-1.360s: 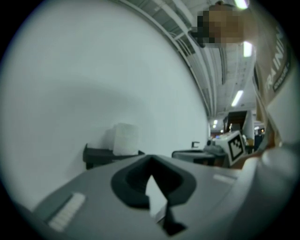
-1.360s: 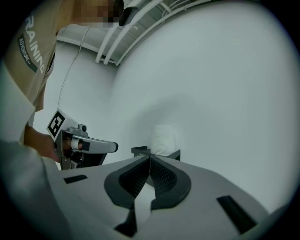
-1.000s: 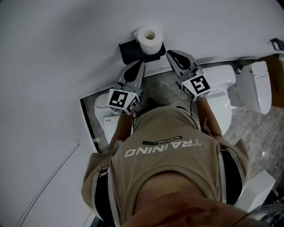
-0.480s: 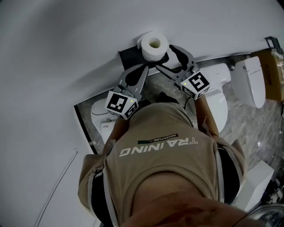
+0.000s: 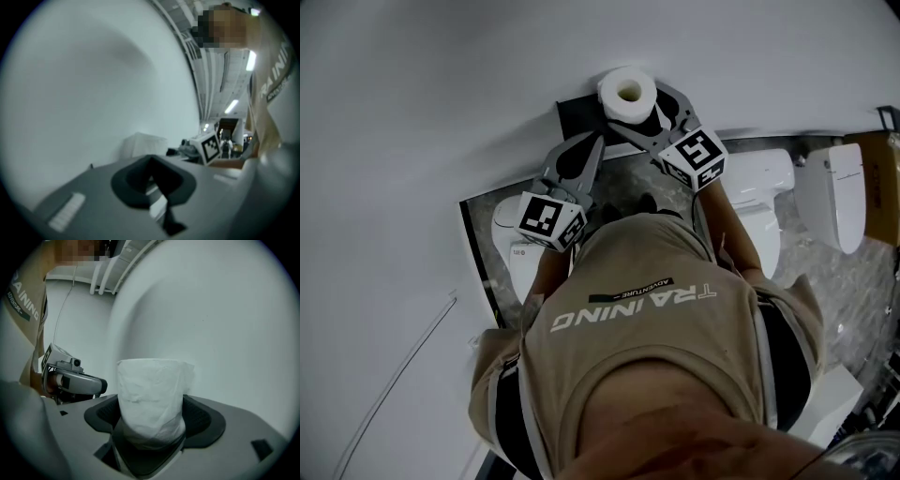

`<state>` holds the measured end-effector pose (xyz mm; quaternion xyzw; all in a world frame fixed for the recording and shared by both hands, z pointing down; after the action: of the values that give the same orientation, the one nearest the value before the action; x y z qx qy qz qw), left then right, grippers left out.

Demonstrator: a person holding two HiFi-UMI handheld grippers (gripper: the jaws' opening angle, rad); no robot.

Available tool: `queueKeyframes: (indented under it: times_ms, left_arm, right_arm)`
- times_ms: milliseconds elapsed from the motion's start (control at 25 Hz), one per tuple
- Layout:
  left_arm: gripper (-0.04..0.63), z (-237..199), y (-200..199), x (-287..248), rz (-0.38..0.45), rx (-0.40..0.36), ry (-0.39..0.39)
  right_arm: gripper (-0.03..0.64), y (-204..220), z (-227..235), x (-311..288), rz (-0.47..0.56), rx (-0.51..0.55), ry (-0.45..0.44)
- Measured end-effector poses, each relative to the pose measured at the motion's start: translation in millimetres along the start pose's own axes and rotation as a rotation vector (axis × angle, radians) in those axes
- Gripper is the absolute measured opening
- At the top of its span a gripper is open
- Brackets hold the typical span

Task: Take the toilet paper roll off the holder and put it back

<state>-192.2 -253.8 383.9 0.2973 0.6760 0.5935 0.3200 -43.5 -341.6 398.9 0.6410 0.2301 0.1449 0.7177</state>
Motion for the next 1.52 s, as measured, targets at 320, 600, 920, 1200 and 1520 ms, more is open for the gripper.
queueKeyframes:
  times_ms: [320,600,920,1200,1520]
  left_arm:
    - [0.000,-3.4,1.2,5.8,0.000,0.000,-0.042]
    - [0.000,-1.5,7.4,10.7,0.013,-0.004,0.036]
    - [0.000,15.7,16.7,18.8,0.048,-0.007,0.136]
    - [0.000,47.9,9.9,35.6,0.071,-0.039,0.104]
    - [0.000,98.0,12.8,59.6,0.041,-0.053,-0.013]
  right_arm:
    - [0.353,1.1,6.2,-2.3,-0.008,0.000,0.019]
    - [0.353,-9.7,-12.7,15.7,0.054,0.047,0.072]
    - [0.353,-14.7,-49.9,58.2,0.102,0.087,0.135]
    - [0.353,-8.5,-74.9,97.4,0.107,0.103,0.093]
    - [0.353,0.2,-102.9,152.7,0.125,0.100,0.009]
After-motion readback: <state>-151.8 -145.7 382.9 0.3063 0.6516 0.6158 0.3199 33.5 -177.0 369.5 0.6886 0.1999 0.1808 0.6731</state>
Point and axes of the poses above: the fingertips, and each gripper's own axes: x backward along the fingers, z to its right, y out of its underside, the point moved 8 cm from there along x, backward along the fingers, and after that the axes turned 4 degrees about -x, right-handed, at the moved point
